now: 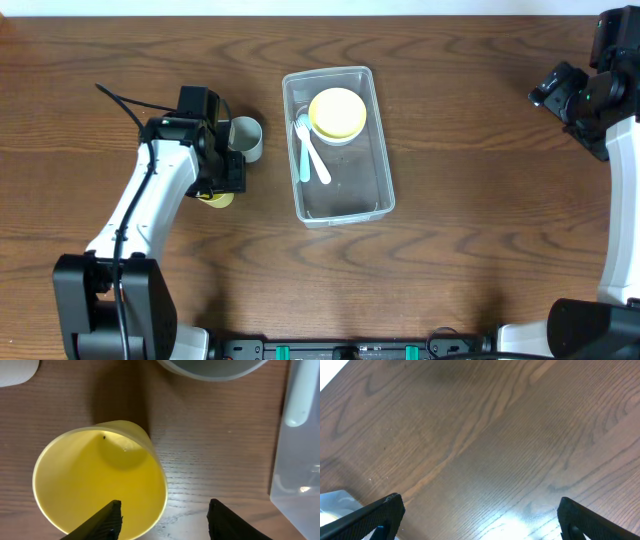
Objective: Pack container
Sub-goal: 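Reach the left gripper to the yellow cup and grasp its rim, then carry the yellow cup with the left gripper into the container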
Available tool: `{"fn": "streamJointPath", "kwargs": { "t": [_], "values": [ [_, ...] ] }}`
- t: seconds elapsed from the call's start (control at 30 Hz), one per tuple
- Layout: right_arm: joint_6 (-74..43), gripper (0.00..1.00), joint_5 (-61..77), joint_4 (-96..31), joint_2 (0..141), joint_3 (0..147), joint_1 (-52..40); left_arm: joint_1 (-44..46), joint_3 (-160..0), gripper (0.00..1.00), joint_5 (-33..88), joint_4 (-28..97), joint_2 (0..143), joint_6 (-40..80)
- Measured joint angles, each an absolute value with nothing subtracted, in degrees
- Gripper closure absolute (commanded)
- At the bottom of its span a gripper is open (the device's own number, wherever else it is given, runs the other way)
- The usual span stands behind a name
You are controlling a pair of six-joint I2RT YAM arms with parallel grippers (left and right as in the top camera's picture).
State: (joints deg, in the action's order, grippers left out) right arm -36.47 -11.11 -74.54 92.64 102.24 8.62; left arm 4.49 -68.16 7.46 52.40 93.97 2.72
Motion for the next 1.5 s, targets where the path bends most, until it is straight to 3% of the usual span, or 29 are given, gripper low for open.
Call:
{"fn": "streamJointPath", "kwargs": {
  "t": [0.13,0.37,0.83,1.0,1.1,1.37,1.5],
  "values": [
    [-36.47,0.01,-11.11,-74.54,92.64,102.24,8.62,4.49,-68.16,0.45,7.07,51.96,94.76,2.7],
    [-36.47,0.01,-11.11,-74.54,92.64,102.24,8.62,4.49,-68.16,0.61,5.58,50.87,95.68,2.72],
    [-36.47,0.01,-11.11,-74.54,92.64,102.24,8.62,4.49,-68.16,0.54,4.54,49.19,95.7,2.72],
    [-36.47,0.01,-11.11,-74.54,92.64,102.24,8.62,4.49,-68.16,0.55,4.19,49.08,95.7,2.7],
    [-36.47,0.01,-11.11,-74.54,92.64,102.24,8.62,4.49,-68.16,0.62,4.05,48.95,95.7,2.74],
    [-36.47,0.01,-11.11,-74.54,92.64,102.24,8.62,4.49,-66.28,0.62,4.03,45.32,95.7,2.7],
    [-36.47,0.01,-11.11,-74.54,92.64,102.24,8.62,4.49,-64.38,0.76,4.03,44.62,95.88,2.83]
  ]
}}
